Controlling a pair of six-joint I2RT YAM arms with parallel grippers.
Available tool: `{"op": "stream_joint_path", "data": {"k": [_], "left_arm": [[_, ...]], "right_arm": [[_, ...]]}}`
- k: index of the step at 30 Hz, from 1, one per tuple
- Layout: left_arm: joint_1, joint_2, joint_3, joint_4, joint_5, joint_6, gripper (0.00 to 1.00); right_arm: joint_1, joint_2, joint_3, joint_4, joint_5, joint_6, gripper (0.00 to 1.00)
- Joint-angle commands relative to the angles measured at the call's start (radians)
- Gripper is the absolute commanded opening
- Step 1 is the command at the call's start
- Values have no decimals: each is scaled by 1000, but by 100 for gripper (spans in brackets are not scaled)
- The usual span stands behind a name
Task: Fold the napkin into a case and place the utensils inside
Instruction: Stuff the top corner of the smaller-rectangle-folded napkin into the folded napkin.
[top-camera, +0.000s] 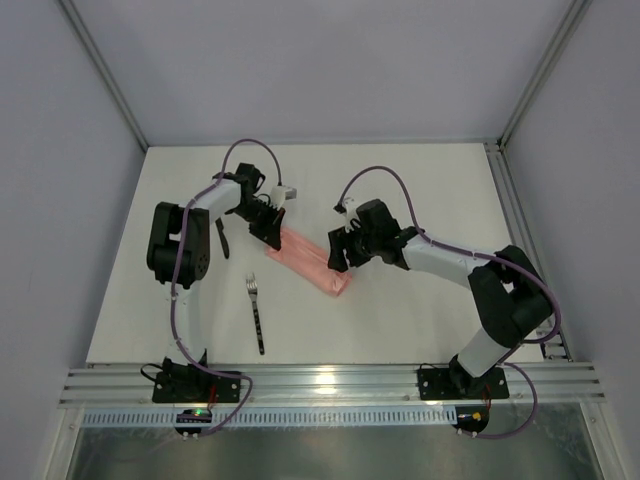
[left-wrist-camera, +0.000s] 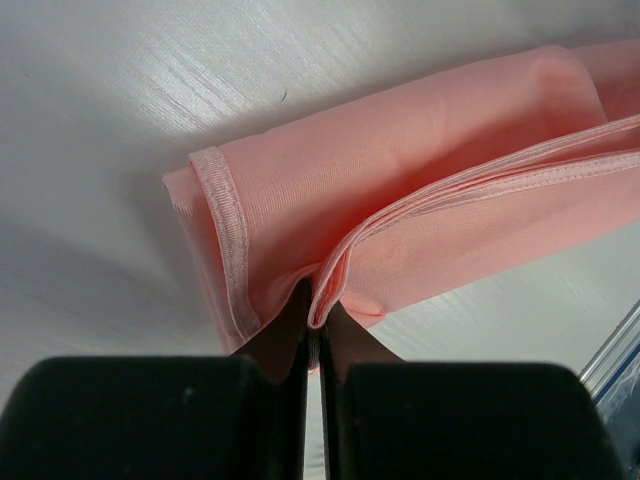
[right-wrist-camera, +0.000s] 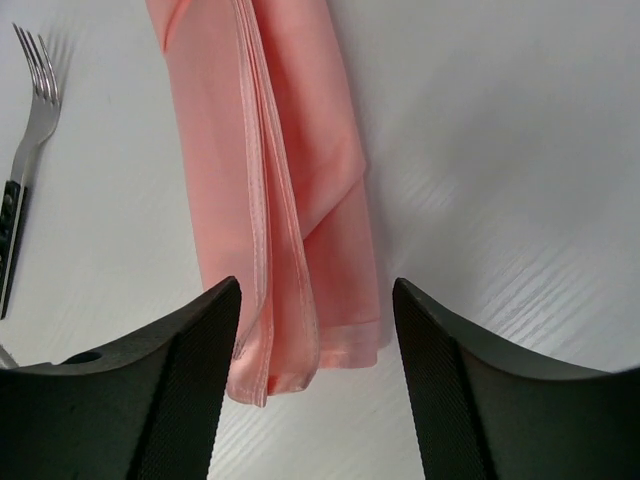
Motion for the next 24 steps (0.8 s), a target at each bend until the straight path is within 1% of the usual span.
{"op": "stream_joint_path", "data": {"k": [1,7,9,10,11,14,15,17,18,20,21,23,24], "left_arm": [[-5,5,17,6,-41,-6,3],[-5,2,7,17,-59,-29,4],[-5,0,7,20,-64,-33,4],[-5,-2,7,21,-64,-35,4],[-5,-2,7,23,-64,-36,4],[-5,-9,6,26,-67,-41,5],[-5,-17,4,28,-70,-41,8],[-5,-24,1,31,-76,-43,11],[-5,-32,0,31,-80,-43,14],[-5,-43,-8,38,-84,-44,17],[-5,-49,-8,40,-81,-46,22],[-5,-70,-10,32,-68,-46,27],[-5,-83,-11,31,-64,-43,34]], "right_arm": [[28,-18,-43,65,-41,34,69],[40,0,-101,102,-47,65,69],[42,5,-107,102,-50,65,66],[42,8,-107,104,-50,65,63],[45,17,-105,102,-49,64,51],[45,43,-101,104,-21,60,32],[45,47,-98,98,-15,62,17],[45,58,-99,92,9,67,6],[43,67,-99,90,20,67,4],[42,80,-104,92,36,64,4],[43,96,-102,92,36,59,4],[42,115,-95,90,31,57,4],[42,132,-95,96,28,54,4]]}}
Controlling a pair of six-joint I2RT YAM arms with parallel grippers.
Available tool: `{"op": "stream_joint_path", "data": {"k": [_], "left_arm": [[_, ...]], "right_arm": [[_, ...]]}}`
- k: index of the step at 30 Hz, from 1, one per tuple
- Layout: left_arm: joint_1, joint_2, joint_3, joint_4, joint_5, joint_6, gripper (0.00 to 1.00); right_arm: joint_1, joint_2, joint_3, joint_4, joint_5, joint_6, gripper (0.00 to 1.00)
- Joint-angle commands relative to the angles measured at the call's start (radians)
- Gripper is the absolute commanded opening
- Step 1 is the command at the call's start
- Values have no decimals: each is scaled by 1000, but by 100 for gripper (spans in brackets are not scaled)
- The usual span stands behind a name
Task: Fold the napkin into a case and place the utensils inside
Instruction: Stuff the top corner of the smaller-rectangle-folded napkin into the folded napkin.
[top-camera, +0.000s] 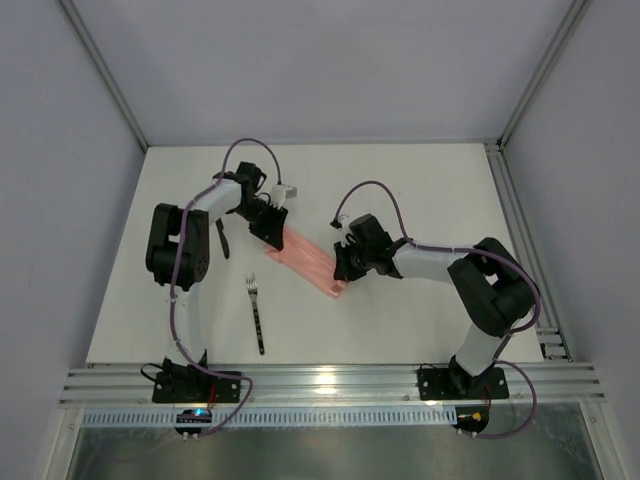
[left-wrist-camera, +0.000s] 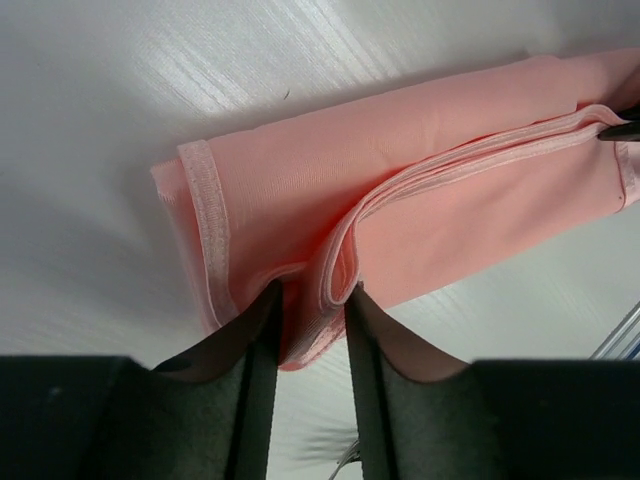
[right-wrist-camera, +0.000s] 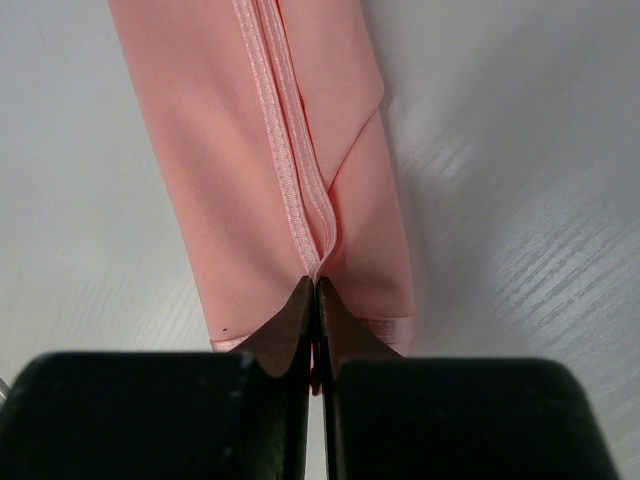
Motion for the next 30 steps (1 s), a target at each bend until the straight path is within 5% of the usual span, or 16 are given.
{"op": "stream_joint_path", "data": {"k": [1,13,17,23,30], "left_arm": [[4,-93,-9,23,-22,6,36],[4,-403,-97,105,3,47,55],[-19,-429,-68,73,38,131,54],[-67,-347,-49,46,-160,291,43],[-25,-313,-173,173,-163,452,68]], "right_arm": [[3,40,6,11,31,-16,4],[-15,79,26,46,-49,-72,4],[-40,115,29,69,-103,-86,4],[-49,143,85,28,-150,-127,4],[-55,139,132,-27,-181,-152,4]]}}
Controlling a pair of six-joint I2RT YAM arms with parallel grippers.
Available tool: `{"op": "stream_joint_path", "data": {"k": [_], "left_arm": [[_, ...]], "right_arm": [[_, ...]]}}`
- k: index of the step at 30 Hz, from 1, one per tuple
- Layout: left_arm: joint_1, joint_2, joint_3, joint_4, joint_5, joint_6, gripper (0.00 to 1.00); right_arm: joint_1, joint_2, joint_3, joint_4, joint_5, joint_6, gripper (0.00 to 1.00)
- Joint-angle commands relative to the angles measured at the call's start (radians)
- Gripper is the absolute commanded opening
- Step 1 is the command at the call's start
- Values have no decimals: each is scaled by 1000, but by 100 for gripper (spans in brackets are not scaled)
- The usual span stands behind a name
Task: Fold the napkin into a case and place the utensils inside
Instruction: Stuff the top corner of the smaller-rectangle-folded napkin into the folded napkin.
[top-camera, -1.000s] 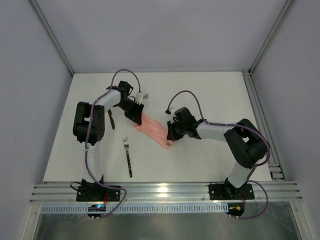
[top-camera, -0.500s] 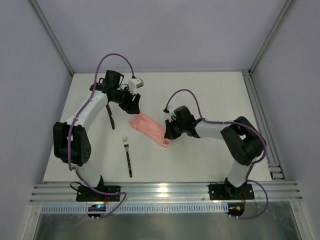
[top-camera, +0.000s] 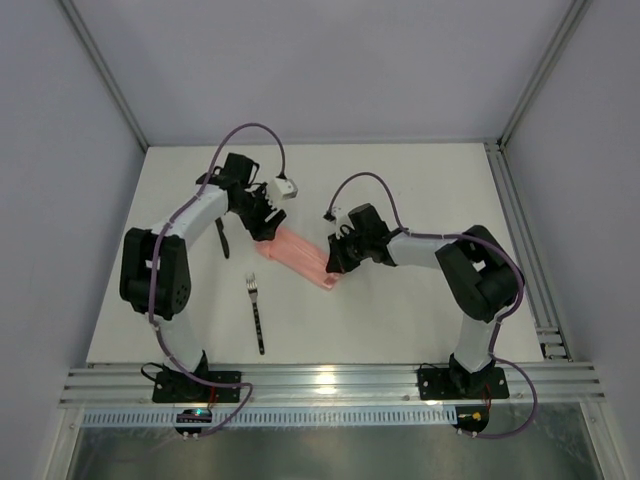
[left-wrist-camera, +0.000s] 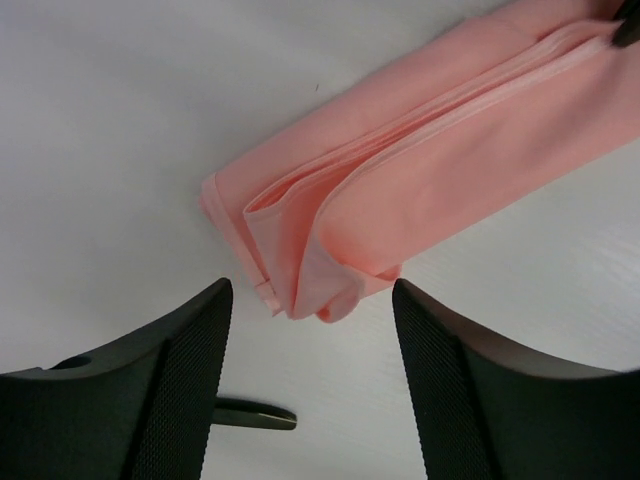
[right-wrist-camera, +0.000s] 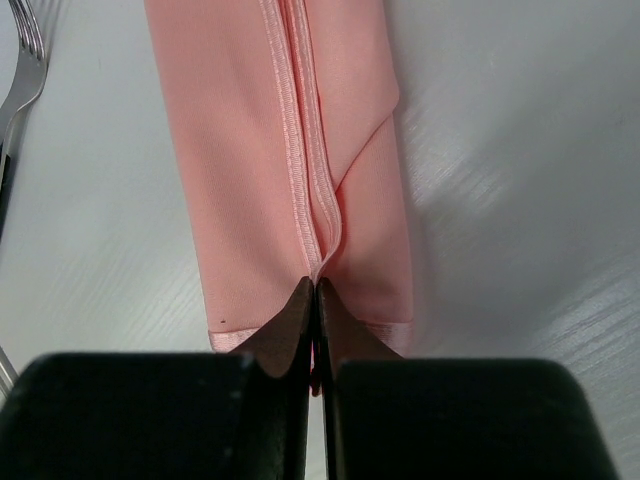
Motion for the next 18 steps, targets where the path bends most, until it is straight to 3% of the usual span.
{"op": "stream_joint_path", "data": {"k": [1,6,13,15,18], "left_arm": [[11,-11,-58,89,-32,123,70],[9,35,-62,97,-50,172,77],[11,110,-51,197,-92,115,72],[12,127,-36,197,-81,110,66],[23,126,-20,185,-2,95,45]], "right_arm": [[-4,22,36,-86,-1,-52,4],[-4,24,46,-106,-4,-57,4],[-6,39,63,-135,-8,-74,4],[-6,41,69,-144,-8,-82,4],[-6,41,72,-156,-21,-94,4]]}}
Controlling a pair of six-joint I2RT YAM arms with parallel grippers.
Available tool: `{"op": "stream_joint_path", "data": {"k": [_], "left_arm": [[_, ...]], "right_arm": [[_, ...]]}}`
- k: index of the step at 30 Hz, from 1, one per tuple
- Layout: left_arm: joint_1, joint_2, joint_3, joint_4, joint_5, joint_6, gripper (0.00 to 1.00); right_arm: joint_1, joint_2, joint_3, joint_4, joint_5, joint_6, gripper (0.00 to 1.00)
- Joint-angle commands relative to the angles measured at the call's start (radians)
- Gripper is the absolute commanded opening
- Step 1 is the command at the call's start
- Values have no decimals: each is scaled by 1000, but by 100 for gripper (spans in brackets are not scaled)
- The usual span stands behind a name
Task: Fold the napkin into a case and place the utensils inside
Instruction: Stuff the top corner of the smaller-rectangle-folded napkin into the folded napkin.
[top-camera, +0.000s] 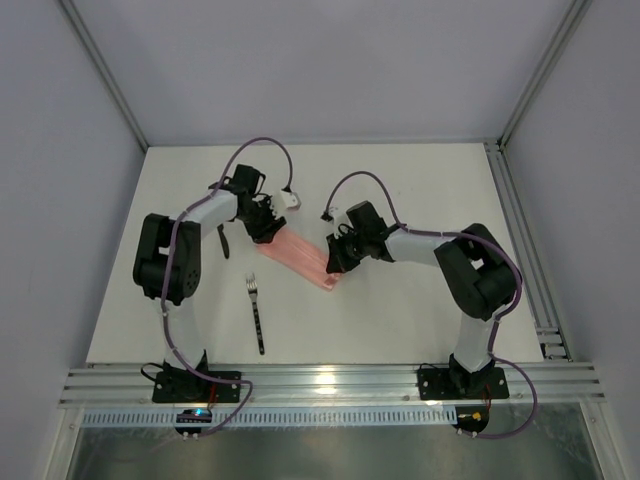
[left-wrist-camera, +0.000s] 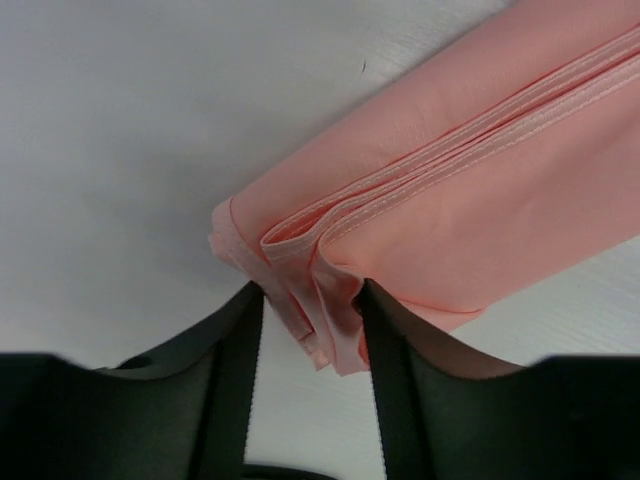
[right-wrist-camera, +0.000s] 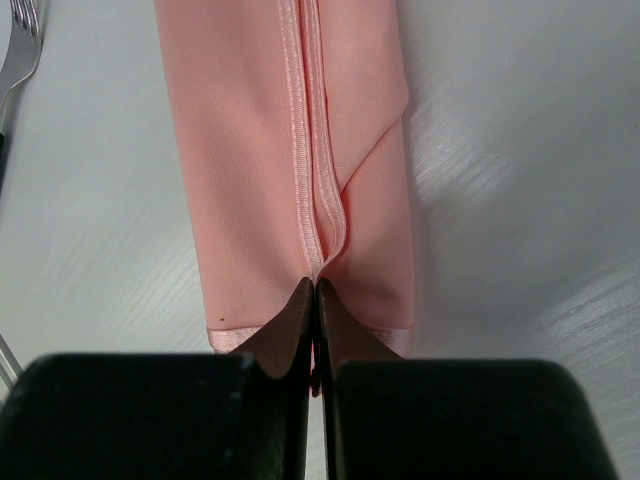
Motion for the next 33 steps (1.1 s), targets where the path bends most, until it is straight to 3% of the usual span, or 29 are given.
{"op": "stream_joint_path", "data": {"k": [1,6,7,8,14,16,19,26,33], "left_arm": [[18,-9,49,30,83,-11,35],[19,3,55,-22,115,12,10],[18,8,55,-22,120,11,2],[18,9,55,-27,120,12,0],[22,11,55,-28,129,9,0],[24,8,57,-30,129,1,0],[28,3,57,-28,132,-12,0],[30,2,63,-33,148,-31,0],[30,6,78,-50,157,-52,0]], "right_arm": [[-4,21,18,-62,-4,-39,4],[-4,21,27,-74,-18,-48,4],[-4,15,32,-81,-22,-48,6],[-4,9,33,-84,-24,-47,10],[-4,-71,107,-161,13,-77,43],[-5,-93,156,-178,37,-70,49],[-14,-74,236,-177,59,-56,52],[-28,182,499,-174,41,45,50],[-28,337,573,-89,-57,125,50]]}}
